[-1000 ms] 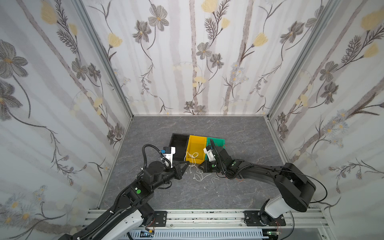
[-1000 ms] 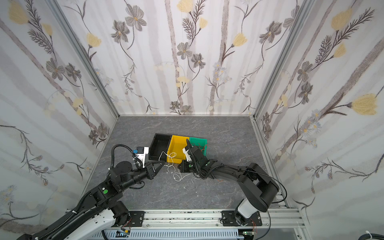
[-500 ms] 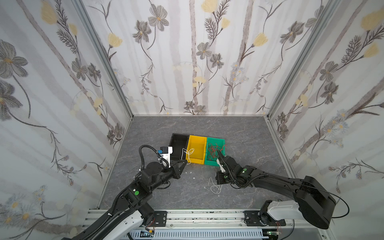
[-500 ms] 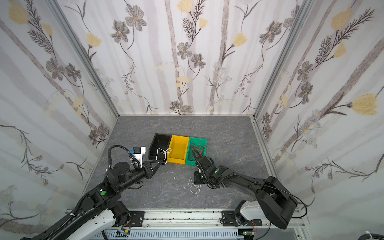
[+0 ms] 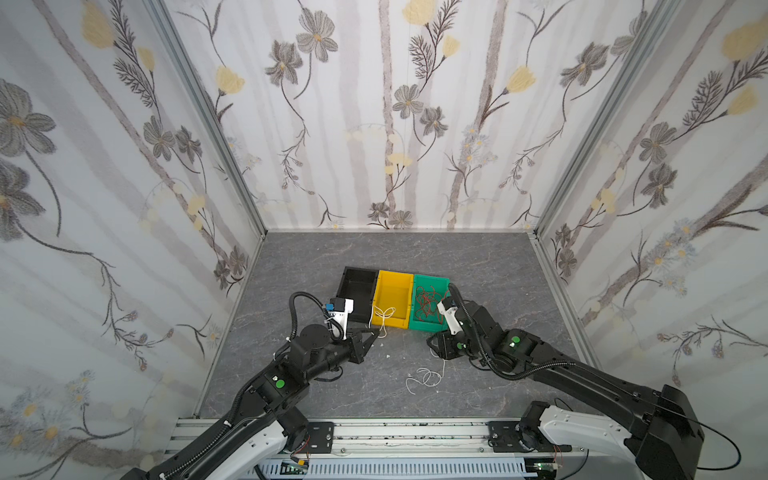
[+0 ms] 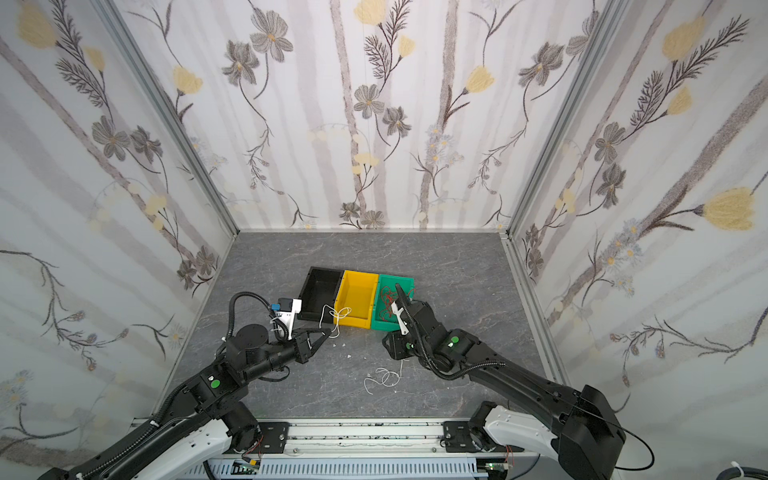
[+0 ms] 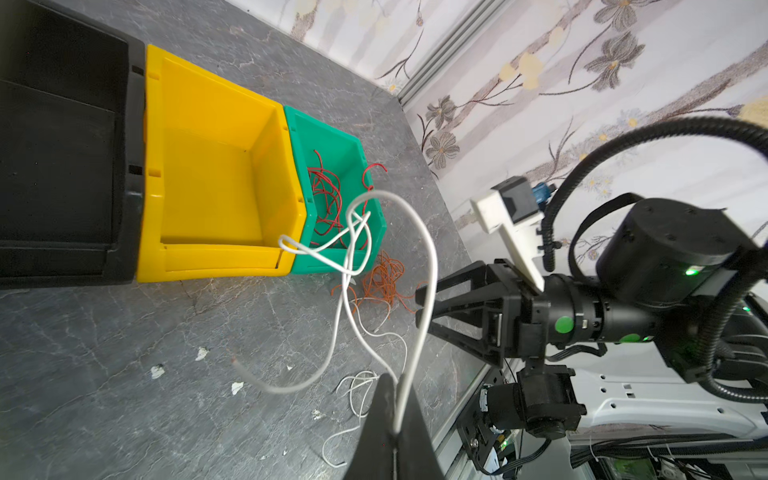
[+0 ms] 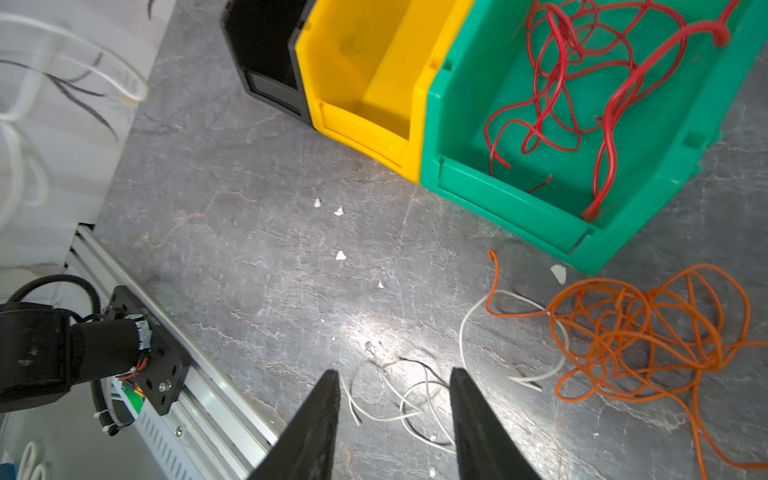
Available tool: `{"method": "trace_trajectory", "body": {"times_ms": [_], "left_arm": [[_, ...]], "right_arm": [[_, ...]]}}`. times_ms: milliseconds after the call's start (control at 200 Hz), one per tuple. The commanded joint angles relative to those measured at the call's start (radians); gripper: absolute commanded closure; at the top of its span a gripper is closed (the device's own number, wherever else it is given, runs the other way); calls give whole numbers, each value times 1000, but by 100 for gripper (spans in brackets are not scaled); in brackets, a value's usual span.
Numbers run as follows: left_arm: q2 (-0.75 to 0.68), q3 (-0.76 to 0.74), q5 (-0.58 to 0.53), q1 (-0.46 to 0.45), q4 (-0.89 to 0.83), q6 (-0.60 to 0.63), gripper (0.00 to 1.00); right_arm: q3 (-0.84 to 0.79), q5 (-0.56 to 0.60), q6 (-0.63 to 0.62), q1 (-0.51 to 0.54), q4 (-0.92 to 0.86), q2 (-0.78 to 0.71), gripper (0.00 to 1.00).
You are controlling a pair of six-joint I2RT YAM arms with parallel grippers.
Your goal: Untangle the cables
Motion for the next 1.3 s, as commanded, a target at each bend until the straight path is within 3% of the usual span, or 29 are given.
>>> {"method": "trace_trajectory", "body": {"times_ms": [0,185,430,605,789,1294], "left_arm": [[10,-19,59,-1,81,13,99],[28,-53,100,-1,134,19,99],[29,-87,80,-8,167,11,99],[39,-92,80,-10,182,8,99],[57,-92,86,-15,205,8,99],[36,-99,56,-20,188,17,99]], "right_arm": [[25,-57,-21,-14,54,-22,52],[76,-184,3,-37,142,5,48],[83,-327,184,-37,315,112,54],[33,-359,329,-37,507,169,64],[24,-370,395,-37,608,221,64],[26,-341,400,-37,554,268,67]]}}
